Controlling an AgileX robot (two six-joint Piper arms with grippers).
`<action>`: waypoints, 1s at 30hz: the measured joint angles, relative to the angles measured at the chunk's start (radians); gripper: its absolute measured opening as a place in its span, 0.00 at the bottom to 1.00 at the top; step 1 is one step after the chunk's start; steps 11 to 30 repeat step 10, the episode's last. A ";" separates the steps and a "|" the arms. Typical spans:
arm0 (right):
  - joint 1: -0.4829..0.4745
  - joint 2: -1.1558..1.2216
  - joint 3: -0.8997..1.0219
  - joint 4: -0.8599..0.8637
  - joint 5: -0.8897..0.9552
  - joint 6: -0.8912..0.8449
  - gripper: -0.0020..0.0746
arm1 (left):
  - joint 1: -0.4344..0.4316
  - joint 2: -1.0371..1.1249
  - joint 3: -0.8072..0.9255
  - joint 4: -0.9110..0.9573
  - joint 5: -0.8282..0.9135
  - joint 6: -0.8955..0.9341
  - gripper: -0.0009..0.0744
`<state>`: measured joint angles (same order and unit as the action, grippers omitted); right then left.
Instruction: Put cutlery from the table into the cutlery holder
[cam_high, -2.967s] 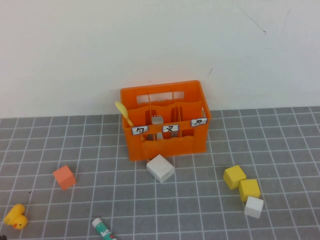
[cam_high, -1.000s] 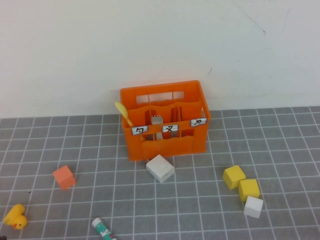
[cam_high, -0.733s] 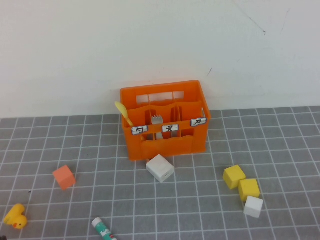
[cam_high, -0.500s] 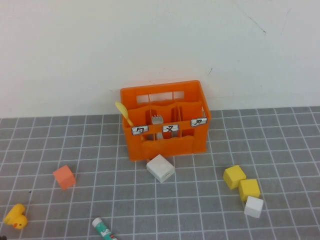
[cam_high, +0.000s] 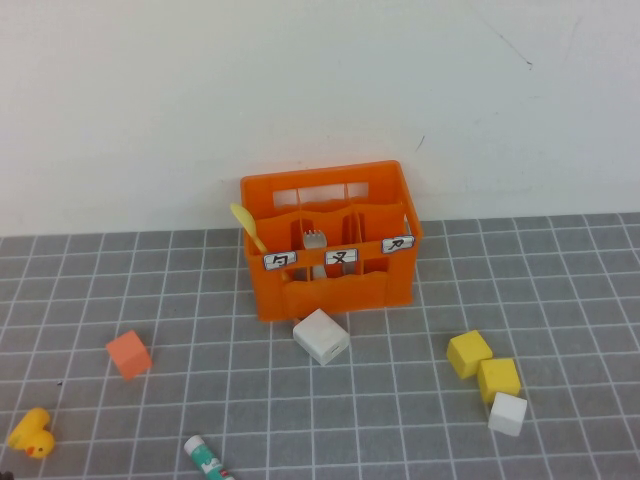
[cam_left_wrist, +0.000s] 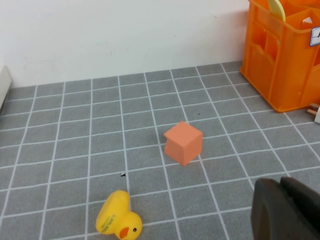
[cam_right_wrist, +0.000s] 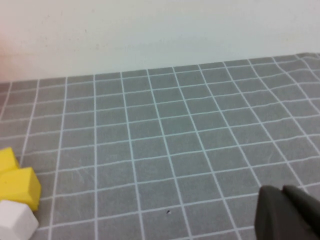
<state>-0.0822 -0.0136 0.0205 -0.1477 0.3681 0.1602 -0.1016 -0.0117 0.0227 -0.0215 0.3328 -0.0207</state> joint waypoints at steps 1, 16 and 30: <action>0.000 0.000 0.000 0.000 0.000 0.011 0.02 | 0.000 0.000 0.000 0.000 0.000 0.000 0.01; 0.000 0.000 0.000 0.000 0.000 0.028 0.02 | 0.000 0.000 0.000 0.000 0.000 0.000 0.01; 0.000 0.000 0.000 0.000 0.000 0.028 0.02 | 0.000 0.000 0.000 0.000 0.000 0.000 0.01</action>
